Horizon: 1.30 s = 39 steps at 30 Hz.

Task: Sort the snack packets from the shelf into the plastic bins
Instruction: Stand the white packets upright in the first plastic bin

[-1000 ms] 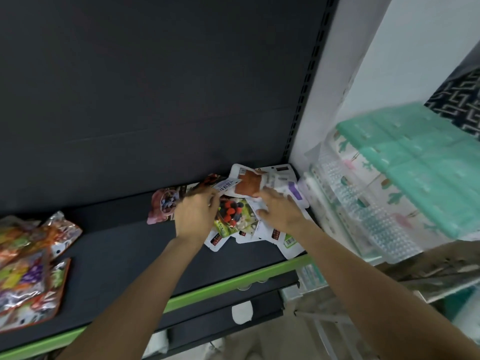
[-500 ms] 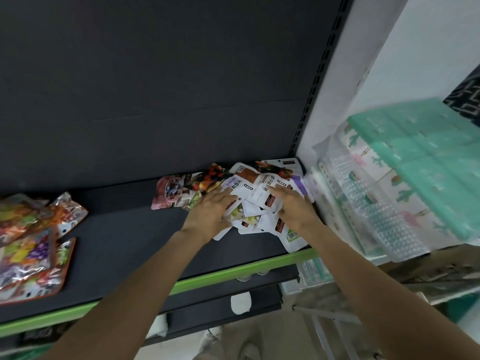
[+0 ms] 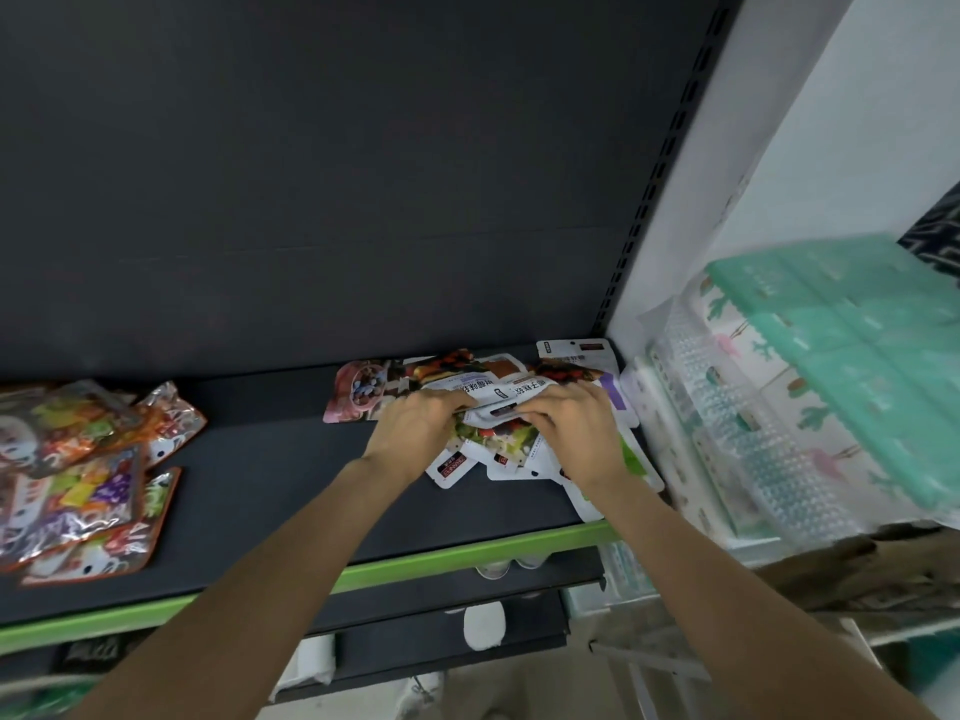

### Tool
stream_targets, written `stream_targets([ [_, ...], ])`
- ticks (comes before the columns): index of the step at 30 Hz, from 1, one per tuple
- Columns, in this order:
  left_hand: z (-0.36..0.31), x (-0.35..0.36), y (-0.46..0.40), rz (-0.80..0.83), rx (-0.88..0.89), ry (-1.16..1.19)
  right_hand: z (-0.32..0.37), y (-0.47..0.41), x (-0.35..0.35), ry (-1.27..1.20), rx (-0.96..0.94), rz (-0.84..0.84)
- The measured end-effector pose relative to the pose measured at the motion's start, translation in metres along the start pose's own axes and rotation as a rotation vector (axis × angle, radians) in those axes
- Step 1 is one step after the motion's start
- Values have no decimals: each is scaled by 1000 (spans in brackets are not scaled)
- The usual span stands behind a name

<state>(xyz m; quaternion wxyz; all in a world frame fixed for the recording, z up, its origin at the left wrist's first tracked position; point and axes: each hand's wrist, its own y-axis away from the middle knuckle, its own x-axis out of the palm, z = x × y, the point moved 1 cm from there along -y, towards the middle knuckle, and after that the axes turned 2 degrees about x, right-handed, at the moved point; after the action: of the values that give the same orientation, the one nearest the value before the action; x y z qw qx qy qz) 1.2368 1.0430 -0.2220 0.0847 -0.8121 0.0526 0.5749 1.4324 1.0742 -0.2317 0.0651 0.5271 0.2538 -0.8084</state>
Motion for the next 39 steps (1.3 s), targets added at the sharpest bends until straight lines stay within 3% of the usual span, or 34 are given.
stream_targets([
  [4,-3,7,1,37,57,-20,11,3,3,-8,34,-35],
  [9,-3,-4,2,-254,177,22,11,-1,-3,-92,29,-31],
  [14,-21,-14,-4,-289,206,-48,10,-14,-11,-101,56,-67],
  [20,-32,-31,-8,-199,66,-99,15,-15,-21,-59,43,-29],
  [26,-21,-53,1,-264,-94,-60,-6,-5,-34,-29,223,53],
  [32,-17,-59,19,-301,-247,-53,-3,3,-20,59,289,200],
  [36,-10,-63,32,-350,-313,-65,-8,11,-8,-70,290,513],
  [39,-11,-61,35,-348,-308,-80,-5,20,2,77,259,656],
])
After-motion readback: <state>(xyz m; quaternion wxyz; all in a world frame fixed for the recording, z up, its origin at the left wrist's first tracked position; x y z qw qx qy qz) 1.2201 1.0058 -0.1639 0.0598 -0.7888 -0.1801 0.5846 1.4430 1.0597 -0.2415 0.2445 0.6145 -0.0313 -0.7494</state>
